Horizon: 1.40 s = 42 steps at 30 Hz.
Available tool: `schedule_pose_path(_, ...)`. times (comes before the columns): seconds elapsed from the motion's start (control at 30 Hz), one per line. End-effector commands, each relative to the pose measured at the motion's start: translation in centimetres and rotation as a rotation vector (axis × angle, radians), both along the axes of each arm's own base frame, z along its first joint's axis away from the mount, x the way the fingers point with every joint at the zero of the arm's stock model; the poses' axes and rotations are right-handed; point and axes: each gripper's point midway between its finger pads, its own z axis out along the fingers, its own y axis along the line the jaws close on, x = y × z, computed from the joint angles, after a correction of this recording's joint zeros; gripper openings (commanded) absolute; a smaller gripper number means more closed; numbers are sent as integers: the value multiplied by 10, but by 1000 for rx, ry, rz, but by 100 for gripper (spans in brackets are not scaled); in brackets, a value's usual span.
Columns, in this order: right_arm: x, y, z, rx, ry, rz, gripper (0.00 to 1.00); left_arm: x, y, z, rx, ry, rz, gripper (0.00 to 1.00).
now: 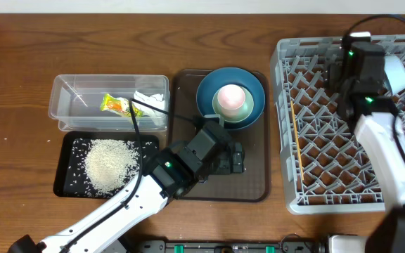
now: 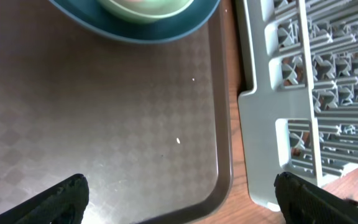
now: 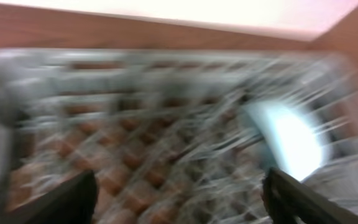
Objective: Sort waste into correct bins and load items into the dishwasher rack
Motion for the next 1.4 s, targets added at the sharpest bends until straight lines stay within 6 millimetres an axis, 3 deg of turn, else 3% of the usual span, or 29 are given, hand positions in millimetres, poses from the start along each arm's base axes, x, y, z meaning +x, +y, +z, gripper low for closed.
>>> schedule_pose_path(0.0,-24,57,2,405,47,93,74,7,-3,15,-31,-37,15,98)
schedule_pose_path(0.13,-68,71,-12,473,216,114,77,8,-7,24,-57,-31,-16,98)
schedule_pose_path(0.23,-91,76,-22,500,314,104,78,21,6,43,-43,-47,7,98)
schedule_pose_path(0.43,-119,78,-37,518,445,77,82,59,26,107,-14,-126,33,98)
schedule_pose_path(0.57,-129,78,-41,532,485,52,82,88,25,121,15,-127,48,98)
schedule_pose_path(0.67,-137,78,-44,535,520,42,83,113,18,108,60,-111,43,95)
schedule_pose_path(0.77,-143,78,-46,536,547,35,85,137,17,75,122,-75,69,74)
schedule_pose_path(0.9,-149,78,-48,535,571,28,87,155,20,29,196,-10,93,59)
schedule_pose_path(1.07,-149,75,-49,522,572,22,88,168,17,-12,231,43,96,56)
schedule_pose_path(1.37,-149,76,-49,518,575,29,88,173,12,-40,252,74,92,44)
